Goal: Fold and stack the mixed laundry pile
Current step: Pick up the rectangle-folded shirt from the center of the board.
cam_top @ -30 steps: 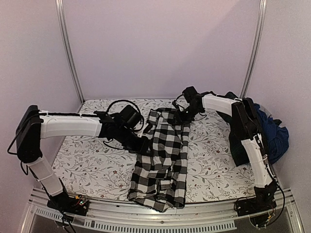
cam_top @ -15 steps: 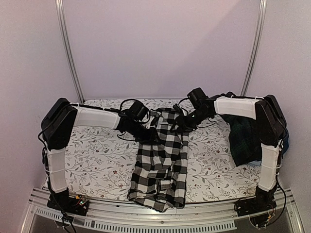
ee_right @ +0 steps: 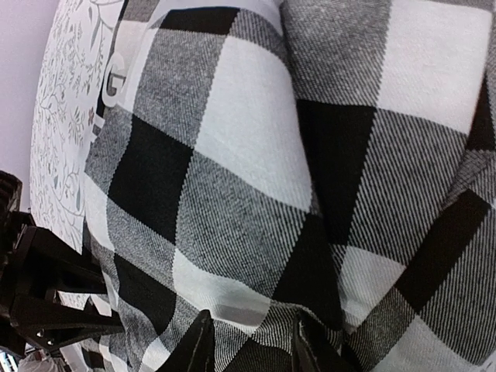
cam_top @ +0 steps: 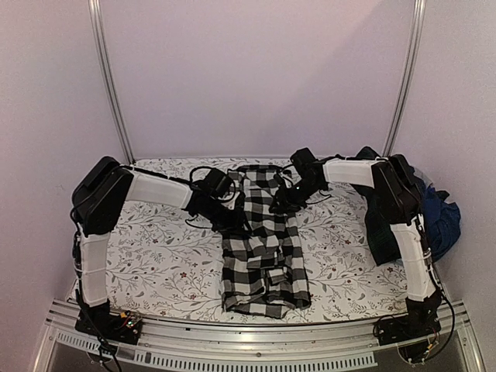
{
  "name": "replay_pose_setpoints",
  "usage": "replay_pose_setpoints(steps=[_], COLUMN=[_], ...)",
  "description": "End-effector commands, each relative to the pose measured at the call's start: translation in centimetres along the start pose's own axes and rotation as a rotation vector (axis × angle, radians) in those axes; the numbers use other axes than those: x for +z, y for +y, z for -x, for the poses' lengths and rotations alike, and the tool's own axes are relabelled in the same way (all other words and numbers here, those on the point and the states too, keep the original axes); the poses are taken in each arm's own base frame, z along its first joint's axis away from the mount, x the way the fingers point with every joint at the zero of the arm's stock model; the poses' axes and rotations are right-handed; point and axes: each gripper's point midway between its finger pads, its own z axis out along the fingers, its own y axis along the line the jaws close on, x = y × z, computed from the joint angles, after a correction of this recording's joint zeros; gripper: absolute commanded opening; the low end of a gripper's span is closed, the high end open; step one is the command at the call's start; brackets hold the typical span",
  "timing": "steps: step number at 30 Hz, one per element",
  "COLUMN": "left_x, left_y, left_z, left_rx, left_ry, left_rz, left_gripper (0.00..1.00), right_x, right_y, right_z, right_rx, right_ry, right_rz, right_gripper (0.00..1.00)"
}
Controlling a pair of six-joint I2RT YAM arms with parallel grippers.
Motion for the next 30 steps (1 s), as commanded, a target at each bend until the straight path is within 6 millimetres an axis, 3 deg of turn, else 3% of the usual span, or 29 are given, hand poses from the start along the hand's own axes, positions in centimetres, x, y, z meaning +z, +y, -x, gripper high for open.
replay_pose_setpoints(steps=[1,5,8,12,15,19,20,21,23,24,27,30], left_x=[1.2,1.6,1.0,0.4,-1.2,-5.8,-7.1,-9.1,-11.0,-11.2,-11.8,-12.0], left_y=[2.7,6.0,7.3,8.1,6.4,2.4,1.8,0.8,0.6,1.3,2.3,2.7], left_z=[2.9,5.7,7.6,8.4,9.2,9.8,9.5,9.3,7.2,5.2,0.1,-4.2], left_rx=[-0.061,-0.135,-0.133,-0.101,-0.050,0.025,0.033,0.040,0.019,-0.006,-0.074,-0.127], left_ry=[-0.042,-0.072,-0.102,-0.094,-0.123,-0.199,-0.212,-0.241,-0.245,-0.220,-0.161,-0.120], left_rz=[0.013,0.010,-0.004,0.010,-0.037,-0.092,-0.095,-0.101,-0.100,-0.092,-0.086,-0.111], left_gripper=[0.30,0.27,0.27,0.27,0.31,0.36,0.38,0.39,0.44,0.45,0.49,0.53], right_x=[1.9,2.0,1.6,0.3,-1.6,-7.2,-7.7,-9.5,-10.2,-11.3,-11.3,-11.6], right_y=[-4.0,-4.4,-4.2,-2.4,-0.5,3.7,3.9,5.1,5.0,5.4,4.4,4.6], right_z=[3.0,5.7,6.5,7.2,8.0,9.4,8.6,7.9,4.5,2.9,-3.4,-8.9], right_rx=[0.005,0.005,0.004,-0.009,-0.034,-0.089,-0.077,-0.083,-0.042,-0.036,0.039,0.103], right_ry=[-0.046,-0.085,-0.101,-0.119,-0.149,-0.229,-0.218,-0.230,-0.180,-0.172,-0.084,-0.021], right_rz=[-0.095,-0.086,-0.078,-0.031,0.004,0.051,0.058,0.070,0.072,0.081,0.093,0.143], right_gripper=[0.34,0.33,0.33,0.36,0.42,0.50,0.51,0.52,0.52,0.52,0.53,0.54])
